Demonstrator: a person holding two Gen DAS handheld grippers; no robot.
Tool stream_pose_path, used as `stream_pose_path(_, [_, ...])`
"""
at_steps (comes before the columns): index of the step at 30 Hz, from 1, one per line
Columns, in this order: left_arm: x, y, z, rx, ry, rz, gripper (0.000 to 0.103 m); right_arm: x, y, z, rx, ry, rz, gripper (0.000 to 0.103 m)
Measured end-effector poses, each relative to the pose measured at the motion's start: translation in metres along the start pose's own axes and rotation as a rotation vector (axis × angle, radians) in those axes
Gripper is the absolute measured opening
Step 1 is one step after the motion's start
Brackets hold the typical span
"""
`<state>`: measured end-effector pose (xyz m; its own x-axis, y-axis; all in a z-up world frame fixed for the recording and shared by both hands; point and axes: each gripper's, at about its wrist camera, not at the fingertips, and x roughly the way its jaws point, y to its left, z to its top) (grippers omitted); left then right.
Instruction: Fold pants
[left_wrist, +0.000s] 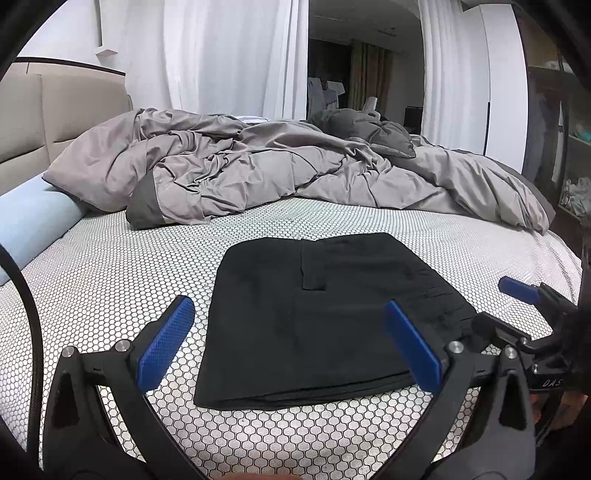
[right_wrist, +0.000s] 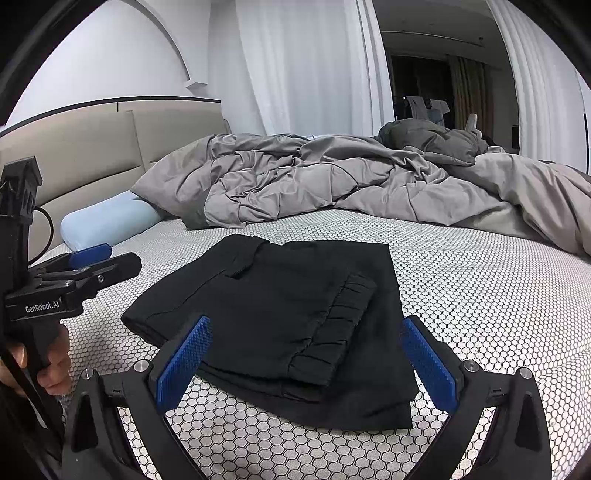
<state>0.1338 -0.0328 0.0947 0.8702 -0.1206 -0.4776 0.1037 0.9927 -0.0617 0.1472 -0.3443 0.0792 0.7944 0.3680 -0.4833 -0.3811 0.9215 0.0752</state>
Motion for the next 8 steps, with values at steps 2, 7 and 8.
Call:
stream_pose_path(2, [-0.0010,-0.0011,-0.0006,0.000,0.001,0.001,0.102,0.0000,-0.0017,0.0004,-0.003,0.000,0.001,0.103])
stream_pose_path(7, [-0.0019,-0.0012,-0.0007,0.000,0.000,0.000,0.102,0.0007,-0.0043,0.0008,-0.004,0.003,0.006,0.103])
stream_pose_path(8, [-0.0020,-0.0010,-0.0007,0.000,0.000,0.000,0.102,0.0011,-0.0052,0.0010,-0.005,0.003,0.008,0.103])
